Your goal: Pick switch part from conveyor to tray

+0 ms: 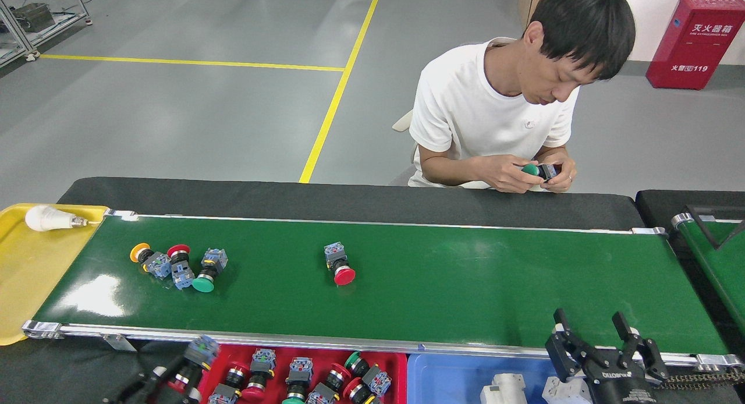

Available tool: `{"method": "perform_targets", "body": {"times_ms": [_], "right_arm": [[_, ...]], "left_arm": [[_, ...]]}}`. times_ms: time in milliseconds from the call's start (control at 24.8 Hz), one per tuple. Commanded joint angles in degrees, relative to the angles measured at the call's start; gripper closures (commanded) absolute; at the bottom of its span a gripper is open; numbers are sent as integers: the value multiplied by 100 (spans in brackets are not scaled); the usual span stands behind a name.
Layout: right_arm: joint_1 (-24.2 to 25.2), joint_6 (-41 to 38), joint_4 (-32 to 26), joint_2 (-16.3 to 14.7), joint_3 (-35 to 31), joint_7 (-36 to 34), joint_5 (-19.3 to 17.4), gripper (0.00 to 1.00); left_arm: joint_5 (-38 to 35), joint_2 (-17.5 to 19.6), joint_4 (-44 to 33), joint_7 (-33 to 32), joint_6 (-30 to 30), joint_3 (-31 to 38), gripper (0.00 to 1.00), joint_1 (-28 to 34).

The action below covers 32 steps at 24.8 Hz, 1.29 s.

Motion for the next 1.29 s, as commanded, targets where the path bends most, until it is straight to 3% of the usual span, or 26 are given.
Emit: {"method": "perform_targets", "body": {"times_ms": [0, 40, 81, 202, 444, 605, 686, 928, 1049, 1251], "right_arm": [[-16, -134, -85, -27, -129, -61, -16, 1], [-16, -134, -85, -19, -146, -61, -25, 1], [-16, -134, -85, -19, -172, -44, -51, 1], [-16, -134, -85, -1, -199, -17, -104, 1], [2, -565, -94, 113, -199, 88, -253, 1], [125, -855, -94, 236, -199, 106, -262, 1], [239, -969, -94, 271, -208, 79, -280, 1], [300, -995, -94, 254, -524, 35, -315, 1], [283, -1101, -94, 201, -796, -70, -578, 1], [54, -1215, -94, 175, -1086, -140, -623, 1]], "left_arm": [[-150, -219, -72, 80, 36, -22, 36, -2], [-158, -316, -81, 80, 27, -22, 28, -11], [-150, -333, -81, 80, 1, -22, 0, -11], [-106, -412, -116, 89, 1, 119, 0, 7], [466, -949, -98, -333, 1, 1375, 0, 24], [1160, -957, 297, -878, 1, 2228, 0, -160], [1222, -922, 728, -1106, 36, 2483, 0, -538], [1169, -632, 1457, -1124, 203, 2536, 0, -1171], [633, -465, 2195, -1080, 581, 2430, 0, -1926], [246, -377, 3153, -1053, 616, 2360, 0, -2876]]}}
